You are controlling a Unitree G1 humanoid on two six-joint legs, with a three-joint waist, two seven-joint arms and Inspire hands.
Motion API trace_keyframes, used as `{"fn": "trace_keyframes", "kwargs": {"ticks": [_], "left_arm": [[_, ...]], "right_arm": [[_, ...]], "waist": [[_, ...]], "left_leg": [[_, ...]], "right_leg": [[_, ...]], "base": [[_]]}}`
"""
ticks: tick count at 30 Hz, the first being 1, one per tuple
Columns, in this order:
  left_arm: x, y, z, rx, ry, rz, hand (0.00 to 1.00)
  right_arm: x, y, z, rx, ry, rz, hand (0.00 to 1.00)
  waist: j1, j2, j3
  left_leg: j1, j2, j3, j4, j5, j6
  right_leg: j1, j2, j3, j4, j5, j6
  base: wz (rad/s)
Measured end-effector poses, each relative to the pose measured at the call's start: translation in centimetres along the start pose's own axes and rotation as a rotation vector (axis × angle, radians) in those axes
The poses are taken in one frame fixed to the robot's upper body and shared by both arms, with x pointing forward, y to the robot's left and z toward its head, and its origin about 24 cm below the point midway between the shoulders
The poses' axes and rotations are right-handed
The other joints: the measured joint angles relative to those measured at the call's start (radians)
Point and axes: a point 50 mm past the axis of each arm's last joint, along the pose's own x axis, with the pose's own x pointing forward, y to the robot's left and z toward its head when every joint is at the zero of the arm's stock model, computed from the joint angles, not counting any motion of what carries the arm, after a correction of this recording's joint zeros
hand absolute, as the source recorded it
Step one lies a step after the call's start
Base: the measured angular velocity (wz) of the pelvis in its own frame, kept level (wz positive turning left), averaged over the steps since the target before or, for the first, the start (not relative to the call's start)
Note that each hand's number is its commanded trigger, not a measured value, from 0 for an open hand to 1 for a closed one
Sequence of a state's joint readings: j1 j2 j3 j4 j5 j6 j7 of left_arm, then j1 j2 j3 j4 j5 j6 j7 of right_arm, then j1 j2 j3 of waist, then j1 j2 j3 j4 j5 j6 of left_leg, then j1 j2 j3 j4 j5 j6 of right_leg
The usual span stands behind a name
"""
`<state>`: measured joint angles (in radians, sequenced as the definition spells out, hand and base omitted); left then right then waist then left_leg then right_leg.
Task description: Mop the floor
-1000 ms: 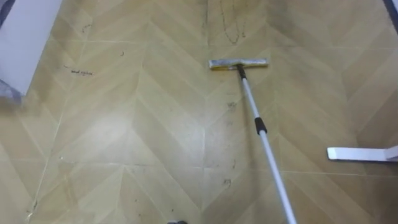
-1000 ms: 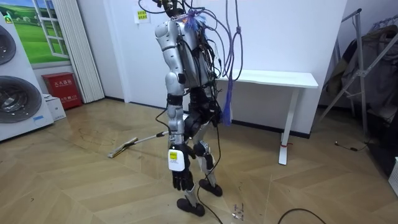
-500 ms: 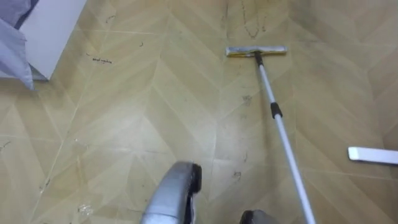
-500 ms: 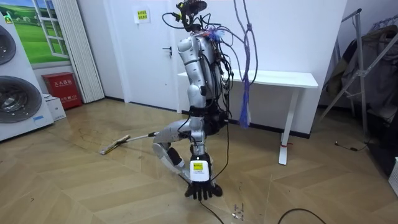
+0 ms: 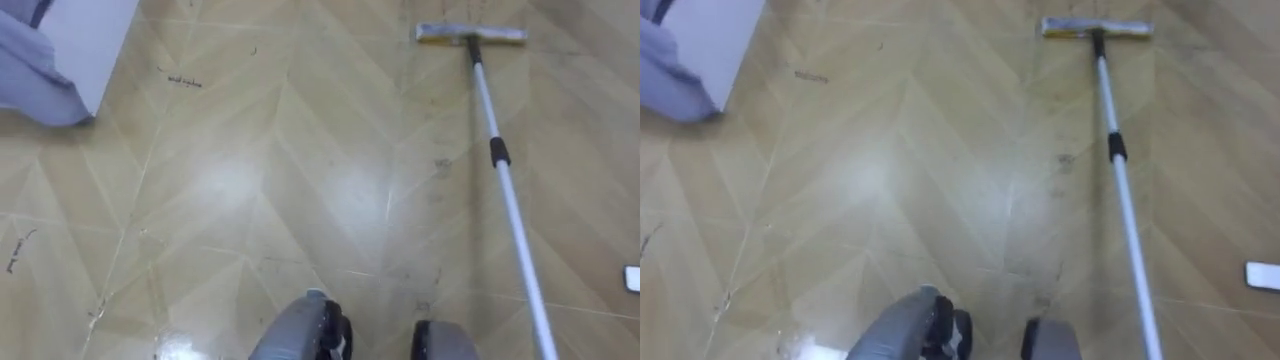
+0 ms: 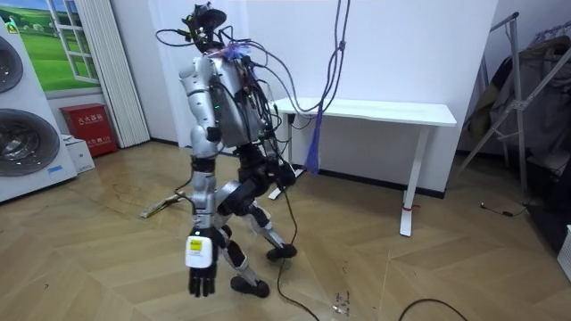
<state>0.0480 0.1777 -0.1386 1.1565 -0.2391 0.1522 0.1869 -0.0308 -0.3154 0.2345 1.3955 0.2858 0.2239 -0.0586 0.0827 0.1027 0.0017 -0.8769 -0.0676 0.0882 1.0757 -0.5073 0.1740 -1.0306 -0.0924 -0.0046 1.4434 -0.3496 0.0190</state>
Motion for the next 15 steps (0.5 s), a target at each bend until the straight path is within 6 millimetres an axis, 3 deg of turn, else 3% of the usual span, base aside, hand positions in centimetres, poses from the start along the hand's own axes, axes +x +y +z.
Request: {"fn": "trace_keyframes", "kwargs": {"ticks": [1,2,3,6,7,8,9,10,12,13,14,15], "left_arm": [[0.0,-0.1,0.0,0.009,-0.003,0.0,0.0],[-0.1,-0.4,-0.1,0.018,0.0,-0.007,0.0],[-0.1,-0.8,-0.6,0.021,0.015,-0.02,0.0],[-0.3,-1.6,-2.0,0.02,0.074,-0.037,0.0],[-0.4,-1.7,-2.3,0.02,0.101,-0.036,0.0],[-0.4,-1.6,-2.3,0.006,0.109,-0.03,0.0],[-0.4,-1.5,-2.3,-0.01,0.111,-0.021,0.0],[-0.3,-1.4,-2.3,-0.047,0.117,-0.01,0.0],[-0.3,-1.6,-1.9,-0.105,0.116,-0.006,0.0],[-0.3,-1.6,-1.8,-0.112,0.113,-0.006,0.0],[-0.3,-1.3,-1.6,-0.107,0.098,0.0,0.0],[-0.3,-1.0,-1.6,-0.107,0.093,0.007,0.0]], "right_arm": [[0.0,0.7,-0.3,0.0,0.008,0.01,1.0],[0.0,1.8,-0.8,0.002,0.022,0.028,1.0],[0.0,2.4,-1.1,0.009,0.034,0.039,1.0],[-0.1,2.7,0.0,0.019,0.018,0.037,1.0],[-0.3,2.6,0.8,0.016,0.012,0.027,1.0],[-0.5,2.3,1.9,0.02,0.008,0.01,1.0],[-0.6,2.2,2.9,0.024,-0.005,0.004,1.0],[-1.2,1.6,5.4,0.032,-0.049,-0.011,1.0],[-3.1,0.2,11.5,0.052,-0.199,-0.037,1.0],[-3.8,-0.1,13.1,0.063,-0.243,-0.037,1.0],[-4.9,-0.5,15.5,0.079,-0.326,-0.033,1.0],[-6.0,-0.4,17.5,0.102,-0.415,-0.017,1.0]], "waist": [[-0.001,0.001,-0.0001],[-0.001,0.001,0.0006],[-0.001,-0.003,0.0021],[0.005,-0.007,0.0065],[0.002,-0.01,0.0109],[0.005,-0.021,0.018],[0.008,-0.023,0.0185],[0.015,-0.043,0.0228],[0.069,-0.088,0.0322],[0.078,-0.093,0.0333],[0.095,-0.107,0.0423],[0.113,-0.113,0.0459]], "left_leg": [[0.011,0.0,0.0,-0.007,-0.008,0.0],[0.04,-0.004,0.0,-0.027,-0.019,-0.001],[0.077,-0.022,-0.018,-0.049,-0.03,-0.003],[0.161,-0.067,-0.091,-0.069,-0.067,-0.02],[0.187,-0.075,-0.104,-0.033,-0.081,-0.037],[0.177,-0.067,-0.085,0.061,-0.059,-0.079],[0.158,-0.058,-0.067,0.131,-0.026,-0.136],[0.098,-0.027,-0.019,0.275,0.092,-0.201],[-0.036,0.01,0.038,0.466,0.424,-0.202],[-0.078,0.018,0.037,0.502,0.445,-0.2],[-0.171,0.05,0.034,0.545,0.411,-0.178],[-0.235,0.08,0.026,0.506,0.352,-0.165]], "right_leg": [[-0.018,0.012,0.0,-0.06,0.0,0.0],[-0.032,0.028,-0.003,-0.194,0.0,0.0],[-0.029,0.033,-0.016,-0.32,0.006,-0.01],[0.008,0.041,-0.071,-0.5,0.031,-0.049],[0.04,0.041,-0.076,-0.497,0.036,-0.061],[0.066,0.032,-0.084,-0.454,0.012,-0.062],[0.075,0.028,-0.082,-0.428,-0.005,-0.065],[0.081,0.022,-0.075,-0.376,-0.05,-0.07],[0.083,0.024,-0.047,-0.315,-0.107,-0.095],[0.084,0.026,-0.047,-0.307,-0.121,-0.097],[0.089,0.036,-0.047,-0.292,-0.145,-0.095],[0.113,0.042,-0.048,-0.291,-0.167,-0.086]], "base": [[-0.17],[-0.29],[-0.27],[-0.22],[0.12],[0.21],[0.18],[-0.04],[-0.28],[-0.28],[-0.16],[-0.09]]}}
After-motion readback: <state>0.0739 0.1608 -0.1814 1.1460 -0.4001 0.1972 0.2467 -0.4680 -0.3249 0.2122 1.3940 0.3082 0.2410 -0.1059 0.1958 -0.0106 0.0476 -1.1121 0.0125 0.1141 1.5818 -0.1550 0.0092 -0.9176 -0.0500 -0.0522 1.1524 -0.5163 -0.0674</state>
